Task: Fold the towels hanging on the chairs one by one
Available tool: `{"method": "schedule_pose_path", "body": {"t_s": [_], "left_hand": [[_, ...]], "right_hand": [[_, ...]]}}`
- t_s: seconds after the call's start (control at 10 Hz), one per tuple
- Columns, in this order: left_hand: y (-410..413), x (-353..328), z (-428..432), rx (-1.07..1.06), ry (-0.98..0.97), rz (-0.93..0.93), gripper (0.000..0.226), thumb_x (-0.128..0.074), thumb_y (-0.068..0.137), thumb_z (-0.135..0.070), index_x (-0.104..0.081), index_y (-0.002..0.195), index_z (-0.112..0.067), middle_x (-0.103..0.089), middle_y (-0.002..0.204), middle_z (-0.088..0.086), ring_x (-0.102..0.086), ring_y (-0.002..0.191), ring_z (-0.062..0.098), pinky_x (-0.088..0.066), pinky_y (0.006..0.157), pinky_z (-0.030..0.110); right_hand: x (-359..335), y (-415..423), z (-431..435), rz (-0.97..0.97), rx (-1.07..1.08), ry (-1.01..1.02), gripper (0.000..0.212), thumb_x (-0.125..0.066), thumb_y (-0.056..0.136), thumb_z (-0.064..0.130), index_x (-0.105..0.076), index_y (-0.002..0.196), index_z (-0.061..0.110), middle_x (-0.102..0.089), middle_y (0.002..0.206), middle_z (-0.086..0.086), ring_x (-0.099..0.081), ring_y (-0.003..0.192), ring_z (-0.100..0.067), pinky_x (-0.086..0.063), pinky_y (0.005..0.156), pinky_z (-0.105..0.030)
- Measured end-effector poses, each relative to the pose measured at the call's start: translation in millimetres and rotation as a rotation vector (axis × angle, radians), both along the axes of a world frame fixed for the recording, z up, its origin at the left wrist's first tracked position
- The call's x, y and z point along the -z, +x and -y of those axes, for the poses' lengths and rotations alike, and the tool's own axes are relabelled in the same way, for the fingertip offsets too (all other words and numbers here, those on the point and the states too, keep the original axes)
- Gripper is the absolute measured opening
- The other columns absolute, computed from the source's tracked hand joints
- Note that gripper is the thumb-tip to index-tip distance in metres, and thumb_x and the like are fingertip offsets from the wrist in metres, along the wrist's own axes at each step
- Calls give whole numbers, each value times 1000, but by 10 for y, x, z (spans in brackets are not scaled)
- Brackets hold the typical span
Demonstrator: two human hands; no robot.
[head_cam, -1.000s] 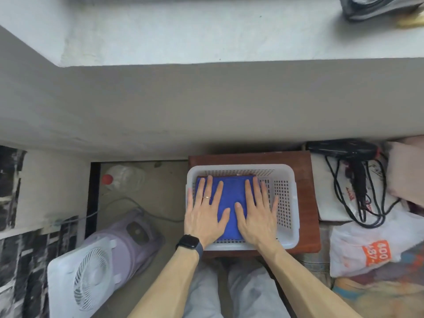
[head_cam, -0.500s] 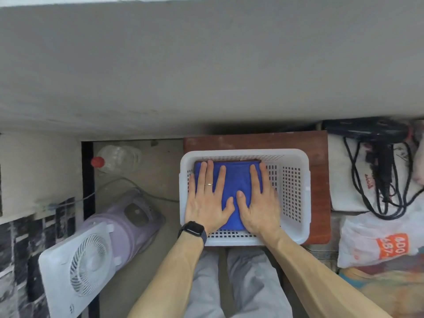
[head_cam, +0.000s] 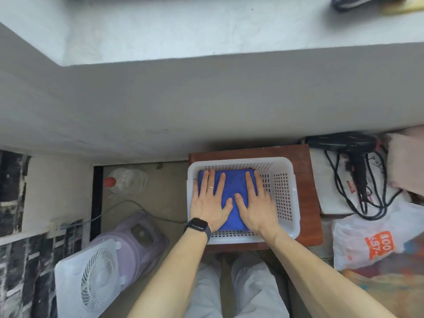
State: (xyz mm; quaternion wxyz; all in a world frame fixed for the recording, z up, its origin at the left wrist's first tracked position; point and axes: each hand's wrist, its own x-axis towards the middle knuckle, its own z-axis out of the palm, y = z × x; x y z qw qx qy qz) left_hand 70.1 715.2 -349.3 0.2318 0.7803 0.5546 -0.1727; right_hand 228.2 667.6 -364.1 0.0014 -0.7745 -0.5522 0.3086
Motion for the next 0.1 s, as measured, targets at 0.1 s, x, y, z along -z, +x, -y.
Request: {"method": "schedule_pose_path", "body": {"t_s": [0.1], "left_hand": [[-37, -333, -41, 51, -23, 14, 67, -25, 100, -52, -6, 159, -26, -6, 166, 6, -1, 153, 24, -2, 123, 50]], "right_hand": [[-311, 96, 1, 70, -141, -40, 75, -25, 96, 64, -11, 161, 28, -7, 169, -3, -31, 145, -31, -32, 116, -46]]}}
